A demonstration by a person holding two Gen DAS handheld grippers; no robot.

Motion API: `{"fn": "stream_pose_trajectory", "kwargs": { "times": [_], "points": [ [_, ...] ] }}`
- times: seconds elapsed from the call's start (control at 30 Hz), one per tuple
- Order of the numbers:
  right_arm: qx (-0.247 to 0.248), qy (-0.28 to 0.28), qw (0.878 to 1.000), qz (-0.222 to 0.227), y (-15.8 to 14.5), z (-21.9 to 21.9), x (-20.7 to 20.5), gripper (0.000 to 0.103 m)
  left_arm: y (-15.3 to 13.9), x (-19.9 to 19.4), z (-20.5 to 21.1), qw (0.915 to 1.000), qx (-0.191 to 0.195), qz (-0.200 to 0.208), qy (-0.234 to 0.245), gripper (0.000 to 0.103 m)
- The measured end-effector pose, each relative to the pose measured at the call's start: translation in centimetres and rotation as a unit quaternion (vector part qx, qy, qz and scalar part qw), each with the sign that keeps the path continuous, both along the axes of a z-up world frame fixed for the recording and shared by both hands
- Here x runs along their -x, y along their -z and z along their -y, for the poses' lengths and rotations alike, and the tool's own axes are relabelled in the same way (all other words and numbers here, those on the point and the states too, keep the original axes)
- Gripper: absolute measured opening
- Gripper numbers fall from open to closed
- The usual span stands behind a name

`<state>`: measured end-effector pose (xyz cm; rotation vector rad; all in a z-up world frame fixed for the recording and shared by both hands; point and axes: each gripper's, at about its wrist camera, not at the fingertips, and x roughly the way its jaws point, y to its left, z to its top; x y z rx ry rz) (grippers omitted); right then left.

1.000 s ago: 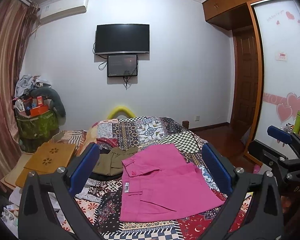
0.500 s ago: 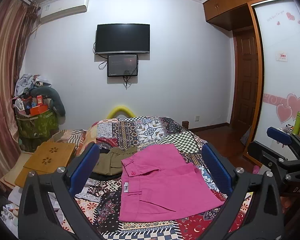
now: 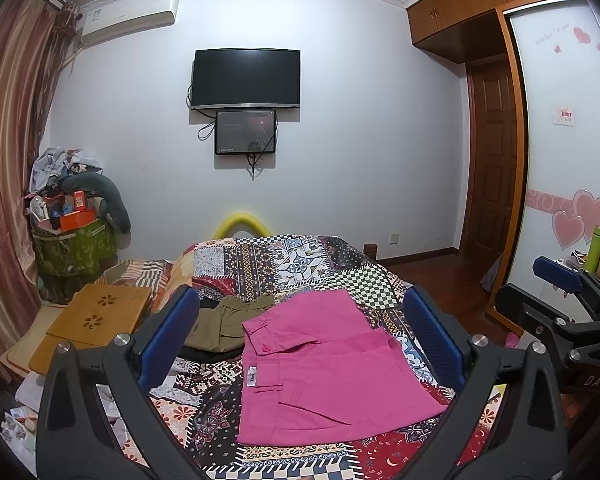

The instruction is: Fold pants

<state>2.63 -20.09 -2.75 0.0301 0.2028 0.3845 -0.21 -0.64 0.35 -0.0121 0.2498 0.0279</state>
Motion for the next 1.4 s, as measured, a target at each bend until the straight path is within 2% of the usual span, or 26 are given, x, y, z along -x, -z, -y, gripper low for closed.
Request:
{"fn": "stream_pose_trajectory", "kwargs": {
  "times": [0.47, 0.73, 0.9, 1.1, 1.3, 1.4],
  "points": [
    [0.002, 0.002, 1.0, -0.003, 0.1, -0.1, -0.3, 0.102, 0.1, -0.6, 0.0, 1.0, 0.003, -0.007, 0.006, 0.103],
    [0.003, 0.01, 1.0, -0.03, 1.2, 0.3, -2.5, 0.102, 1.6, -3.3, 0.0, 0.9996, -0.003, -0.029, -0.004, 0.103],
    [0.007, 0.024, 0.997, -0.072, 3.4, 0.9, -5.6, 0.102, 3.6, -6.9, -1.2, 0.9971, 0.015, -0.075, 0.005, 0.103],
    [0.027, 0.035, 0.99, -0.136, 7.4, 1.8, -10.8, 0.102, 7.0, -12.6, -3.5, 0.9909, 0.019, -0.133, -0.014, 0.103],
    [0.048, 0.038, 0.979, -0.193, 10.6, 2.9, -15.2, 0.102, 11.5, -18.2, -6.0, 0.9794, -0.01, -0.198, -0.035, 0.103],
    [0.059, 0.033, 0.974, -0.217, 12.1, 3.3, -16.8, 0.095, 14.4, -21.2, -7.4, 0.9699, -0.019, -0.24, -0.036, 0.103]
  ]
}}
